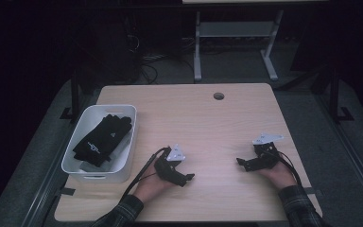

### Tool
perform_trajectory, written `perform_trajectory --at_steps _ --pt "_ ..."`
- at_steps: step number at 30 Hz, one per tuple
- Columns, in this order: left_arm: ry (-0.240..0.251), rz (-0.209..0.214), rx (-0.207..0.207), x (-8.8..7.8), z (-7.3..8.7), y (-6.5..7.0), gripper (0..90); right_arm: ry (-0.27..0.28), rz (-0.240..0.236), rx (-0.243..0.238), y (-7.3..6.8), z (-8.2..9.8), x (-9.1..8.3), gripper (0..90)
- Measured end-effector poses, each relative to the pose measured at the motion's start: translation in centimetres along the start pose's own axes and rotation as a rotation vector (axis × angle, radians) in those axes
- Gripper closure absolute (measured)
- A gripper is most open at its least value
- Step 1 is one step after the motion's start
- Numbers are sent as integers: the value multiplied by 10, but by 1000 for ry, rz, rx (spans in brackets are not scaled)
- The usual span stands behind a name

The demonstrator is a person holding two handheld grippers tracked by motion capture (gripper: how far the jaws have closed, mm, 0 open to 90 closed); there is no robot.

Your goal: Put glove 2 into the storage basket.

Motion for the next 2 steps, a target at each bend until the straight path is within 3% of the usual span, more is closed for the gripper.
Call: perform_trajectory --at_steps 2 --pt "0 0 0 0 0 0 123 0 0 0 0 0 0 32"
Point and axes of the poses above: each handheld gripper's, and its own axes: x roughly forward along the jaws, z roughly out of its underside, y roughly to its right, the point moved 7 cm from there along x, roughly forward along the jaws, and after that the axes turned 9 degrees about -y, right-handed, at the moved point
